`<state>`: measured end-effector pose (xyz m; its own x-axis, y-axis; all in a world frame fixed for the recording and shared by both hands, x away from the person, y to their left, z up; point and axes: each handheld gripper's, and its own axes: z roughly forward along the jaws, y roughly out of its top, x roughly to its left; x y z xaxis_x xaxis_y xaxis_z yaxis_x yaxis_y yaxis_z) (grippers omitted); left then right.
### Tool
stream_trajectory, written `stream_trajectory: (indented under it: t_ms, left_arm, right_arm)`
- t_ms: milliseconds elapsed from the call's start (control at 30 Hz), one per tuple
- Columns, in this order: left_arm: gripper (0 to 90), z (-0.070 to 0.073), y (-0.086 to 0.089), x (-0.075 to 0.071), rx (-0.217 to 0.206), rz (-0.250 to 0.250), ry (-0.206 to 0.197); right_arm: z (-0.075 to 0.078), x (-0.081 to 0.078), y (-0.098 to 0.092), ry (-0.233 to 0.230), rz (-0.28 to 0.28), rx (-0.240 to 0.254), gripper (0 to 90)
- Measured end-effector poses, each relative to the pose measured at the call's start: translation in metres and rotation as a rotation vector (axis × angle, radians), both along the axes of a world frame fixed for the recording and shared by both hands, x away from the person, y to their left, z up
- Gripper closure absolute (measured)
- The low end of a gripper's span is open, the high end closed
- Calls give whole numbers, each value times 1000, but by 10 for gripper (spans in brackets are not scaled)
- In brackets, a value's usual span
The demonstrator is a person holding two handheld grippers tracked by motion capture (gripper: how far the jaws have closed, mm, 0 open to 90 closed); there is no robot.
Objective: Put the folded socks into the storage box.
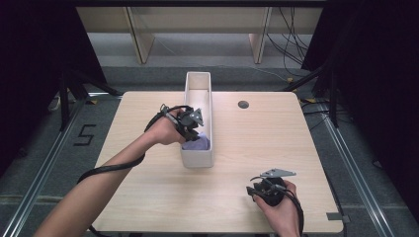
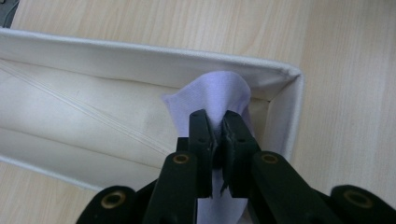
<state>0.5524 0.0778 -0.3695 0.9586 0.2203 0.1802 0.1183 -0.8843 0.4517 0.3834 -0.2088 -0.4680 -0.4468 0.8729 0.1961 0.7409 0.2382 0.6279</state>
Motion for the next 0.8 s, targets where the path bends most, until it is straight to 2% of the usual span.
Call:
stream_trajectory:
  t_ms: [367, 567, 633, 800]
  left_arm:
    - [834, -5, -4, -1, 21, -12, 5]
    - [833, -7, -6, -5, 15, -18, 27]
    - [833, -6, -5, -6, 8, -21, 28]
    - [831, -5, -4, -8, 3, -20, 51]
  right_arm:
    - [0, 0, 0, -1, 1, 0, 661]
    - [1, 0, -1, -4, 4, -14, 661]
    - [0, 0, 0, -1, 1, 4, 661]
    - [0, 1, -2, -11, 9, -4, 661]
